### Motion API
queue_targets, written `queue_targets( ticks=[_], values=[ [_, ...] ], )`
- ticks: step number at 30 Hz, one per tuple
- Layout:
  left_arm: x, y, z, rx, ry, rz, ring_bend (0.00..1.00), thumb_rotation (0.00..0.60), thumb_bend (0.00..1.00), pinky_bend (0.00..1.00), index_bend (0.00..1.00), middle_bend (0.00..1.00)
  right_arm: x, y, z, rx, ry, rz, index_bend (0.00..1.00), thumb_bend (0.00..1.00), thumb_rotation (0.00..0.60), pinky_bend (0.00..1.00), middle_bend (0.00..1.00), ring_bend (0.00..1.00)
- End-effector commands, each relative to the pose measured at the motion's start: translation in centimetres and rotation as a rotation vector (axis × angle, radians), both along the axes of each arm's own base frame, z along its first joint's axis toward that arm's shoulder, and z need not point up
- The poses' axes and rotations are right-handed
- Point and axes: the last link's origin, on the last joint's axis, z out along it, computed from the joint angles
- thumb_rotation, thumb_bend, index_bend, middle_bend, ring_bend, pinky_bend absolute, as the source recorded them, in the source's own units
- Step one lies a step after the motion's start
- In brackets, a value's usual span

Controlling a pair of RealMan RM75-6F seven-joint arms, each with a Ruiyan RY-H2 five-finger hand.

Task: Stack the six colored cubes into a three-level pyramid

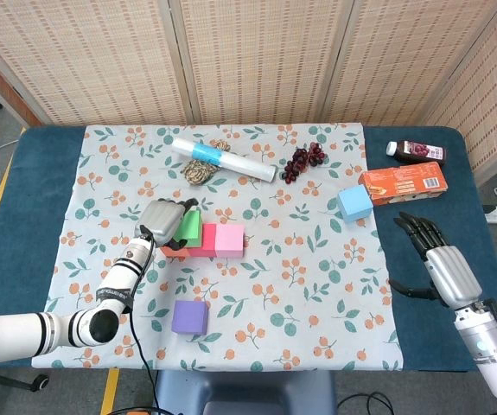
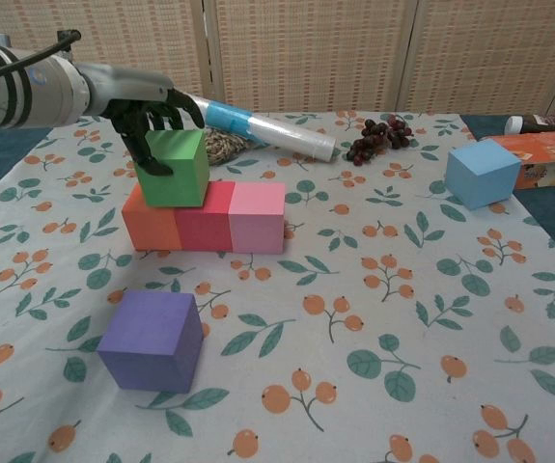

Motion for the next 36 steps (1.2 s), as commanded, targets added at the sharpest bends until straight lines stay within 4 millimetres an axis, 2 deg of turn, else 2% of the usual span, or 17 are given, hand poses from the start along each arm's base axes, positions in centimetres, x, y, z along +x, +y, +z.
queue_targets(
  ticks=[1, 24, 31, 36],
  values=[
    [-0.2, -0.02, -0.09, -0.005, 0.01, -0.005, 0.3, 0.6, 0.34, 0.26, 0.15, 0.3, 0.05, 0.03, -0.06, 0.001, 0.0, 0.0, 0.0, 0.05, 0.6, 0.0, 0.0, 0.0],
    [-0.65, 0.02, -0.56, -0.029, -0.004, -0.002, 0.3, 0.6, 0.34, 0.24, 0.13, 0.29, 0.38, 0.26, -0.09, -0.004, 0.002, -0.005, 0.0, 0.05, 0.6, 0.0, 0.0, 0.0],
    [-0.77, 0.01, -0.67, -0.024, 0.003, 0.0, 0.27, 0.6, 0.35, 0.24, 0.03, 0.21, 0.33, 0.28, -0.08, -0.001, 0.002, -0.007, 0.0, 0.05, 0.6, 0.0, 0.0, 0.0],
    [-0.69, -0.06, -0.53, -0.019, 0.007, -0.006, 0.26, 0.6, 0.35, 0.25, 0.0, 0.17, 0.33, 0.23, -0.11, 0.002, -0.001, -0.005, 0.0, 0.05, 0.6, 0.0, 0.0, 0.0]
  ],
)
